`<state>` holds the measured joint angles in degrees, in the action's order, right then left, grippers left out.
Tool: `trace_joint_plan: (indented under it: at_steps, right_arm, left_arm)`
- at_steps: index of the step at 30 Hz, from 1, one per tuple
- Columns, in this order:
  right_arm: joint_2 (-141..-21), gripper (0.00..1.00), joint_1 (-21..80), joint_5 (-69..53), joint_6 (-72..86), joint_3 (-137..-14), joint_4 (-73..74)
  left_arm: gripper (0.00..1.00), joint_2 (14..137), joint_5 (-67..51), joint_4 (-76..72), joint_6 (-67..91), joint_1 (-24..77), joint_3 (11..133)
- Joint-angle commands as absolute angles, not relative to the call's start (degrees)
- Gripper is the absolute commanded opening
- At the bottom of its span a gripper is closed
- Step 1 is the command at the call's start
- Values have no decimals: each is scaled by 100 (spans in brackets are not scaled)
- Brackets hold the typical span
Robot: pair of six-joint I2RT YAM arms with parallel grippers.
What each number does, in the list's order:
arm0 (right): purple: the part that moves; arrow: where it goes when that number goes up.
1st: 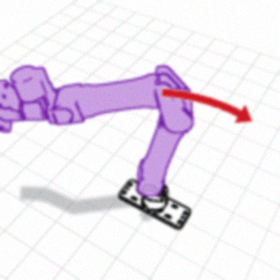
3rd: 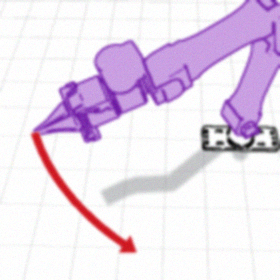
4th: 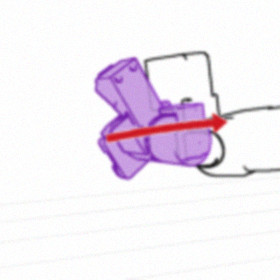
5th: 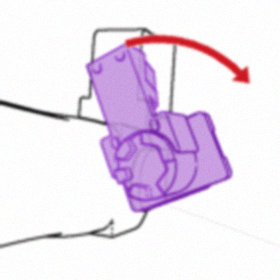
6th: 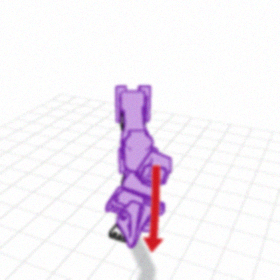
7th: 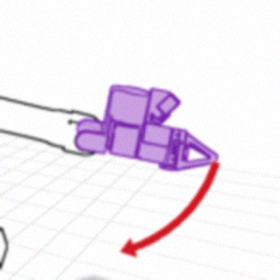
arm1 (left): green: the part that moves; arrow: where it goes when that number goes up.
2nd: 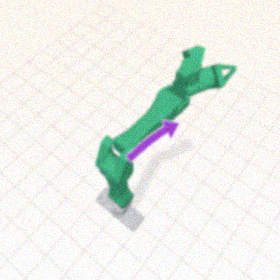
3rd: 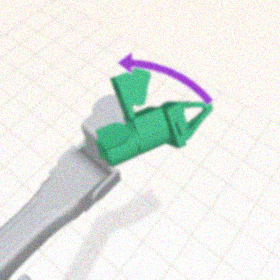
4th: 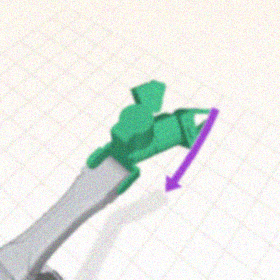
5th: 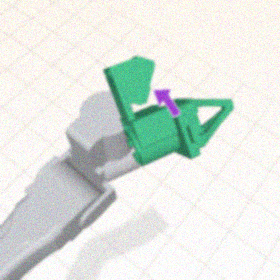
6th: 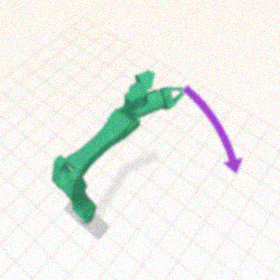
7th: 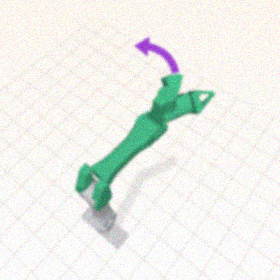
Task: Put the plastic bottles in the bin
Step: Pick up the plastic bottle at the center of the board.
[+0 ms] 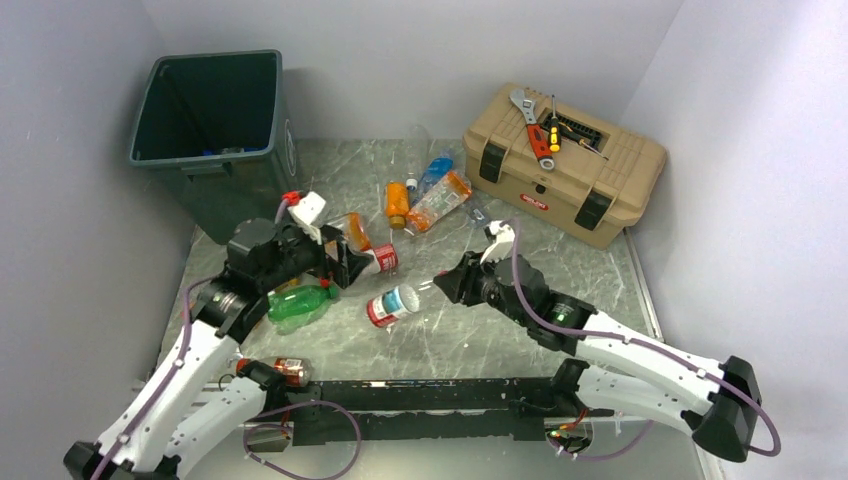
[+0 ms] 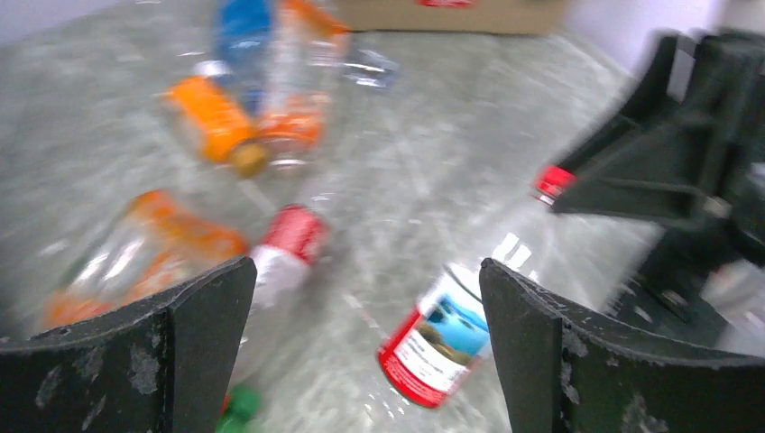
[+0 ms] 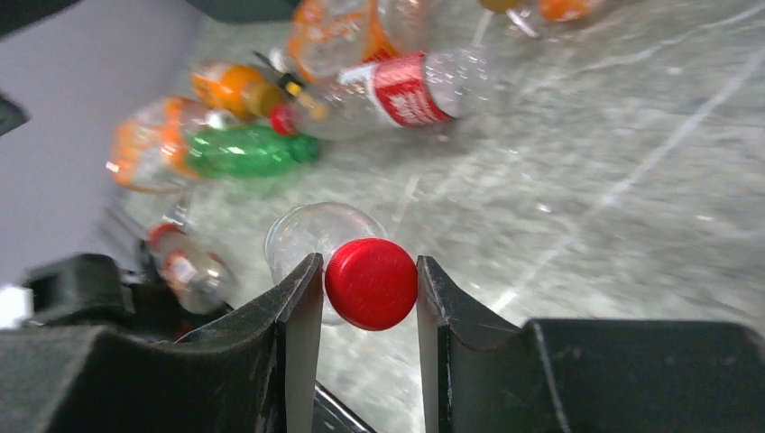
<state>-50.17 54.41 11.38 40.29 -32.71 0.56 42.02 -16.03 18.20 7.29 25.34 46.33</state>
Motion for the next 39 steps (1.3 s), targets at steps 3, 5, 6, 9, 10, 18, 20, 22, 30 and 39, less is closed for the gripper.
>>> trace_joint_plan:
  at_steps: [3,5,6,9,10,18,20,22,30,39]
  right_arm:
    - [-4976,0,5414,1252,2660,-4529,3004]
    - [-5063,0,5406,986,2558,-4834,3266]
    - [-5144,0,5405,844,2497,-4967,3361]
    - [-5266,0,5405,473,2392,-5304,3472]
    - [-5285,0,5405,351,2364,-5401,3418]
    - [-5618,0,5405,-263,2404,-5751,3029]
    - [-5661,0,5405,-492,2452,-5793,2888]
    - [-5702,0,5405,-644,2492,-5849,2786]
    - [-5943,0,5397,-942,2584,-6111,2572]
    - [-6072,0,5379,-846,2566,-6317,2416]
  left_arm:
    - [100,5393,-4822,1262,731,2758,4876]
    - [100,5667,-4822,1600,408,3079,5123]
    - [99,5781,-4772,1768,262,3238,5246]
    - [100,6075,-4540,2212,-222,3661,5539]
    - [100,6164,-4446,2297,-334,3816,5605]
    - [99,6647,-4149,2241,-467,4274,5634]
    - [100,6662,-4123,2136,-414,4287,5575]
    - [99,6641,-4103,2030,-383,4284,5512]
    - [99,6592,-4325,1963,-322,4293,5332]
    - [87,6675,-4526,1958,-110,4311,5332]
